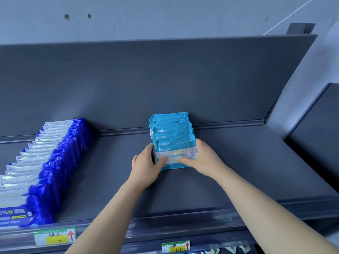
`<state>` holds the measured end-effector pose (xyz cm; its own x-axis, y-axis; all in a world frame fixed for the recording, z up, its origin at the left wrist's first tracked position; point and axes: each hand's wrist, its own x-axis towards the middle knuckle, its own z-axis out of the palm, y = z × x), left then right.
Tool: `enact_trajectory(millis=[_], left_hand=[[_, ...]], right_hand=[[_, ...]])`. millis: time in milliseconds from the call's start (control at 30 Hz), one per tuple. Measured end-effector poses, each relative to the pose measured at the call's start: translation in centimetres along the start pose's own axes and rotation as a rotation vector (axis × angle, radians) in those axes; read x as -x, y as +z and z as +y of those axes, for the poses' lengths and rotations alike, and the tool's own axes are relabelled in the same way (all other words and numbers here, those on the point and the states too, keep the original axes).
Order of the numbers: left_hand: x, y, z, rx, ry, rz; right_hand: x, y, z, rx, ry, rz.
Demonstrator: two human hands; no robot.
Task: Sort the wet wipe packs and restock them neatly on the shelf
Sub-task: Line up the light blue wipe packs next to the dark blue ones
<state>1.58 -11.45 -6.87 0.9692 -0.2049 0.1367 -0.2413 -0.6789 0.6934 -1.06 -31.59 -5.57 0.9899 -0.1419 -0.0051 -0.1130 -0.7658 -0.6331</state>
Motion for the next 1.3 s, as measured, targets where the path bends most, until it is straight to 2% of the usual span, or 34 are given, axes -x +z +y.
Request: enact_trajectory(millis=[133,333,433,600,767,1067,1300], left_hand=[[0.0,-0.5,0.1,-0.057,0.051,0.015],[-0.4,-1.1,-0.1,-0.267,0.308,0.127],[-0.6,-1.5,-0.3,-0.426,0.428,0.111],[1.4,-2.5,1.2,-0.423,0.67,-0.007],[8.0,-1.4,3.3,-0.287,0.955,-0.185],[26.9,0.9,6.7,-0.111,1.41,-0.562],[45.5,1.1,7.3,-0.047,1.63,-0.848]], right_hand=[[1.2,-0.5,-1.2,0.058,0.045,0.048],[4.2,-1.4,-3.4,0.195,0.158,0.106],[6.3,-0.9,-4.6,0.214,0.217,0.167],[12.4,0.0,-6.5,0.275,0.307,0.348],[22.8,1.3,-7.2,0.384,0.491,0.48],[46.4,7.1,-9.9,0.403,1.012,0.571],[65.2,13.0,-13.1,0.315,1.369,0.612]])
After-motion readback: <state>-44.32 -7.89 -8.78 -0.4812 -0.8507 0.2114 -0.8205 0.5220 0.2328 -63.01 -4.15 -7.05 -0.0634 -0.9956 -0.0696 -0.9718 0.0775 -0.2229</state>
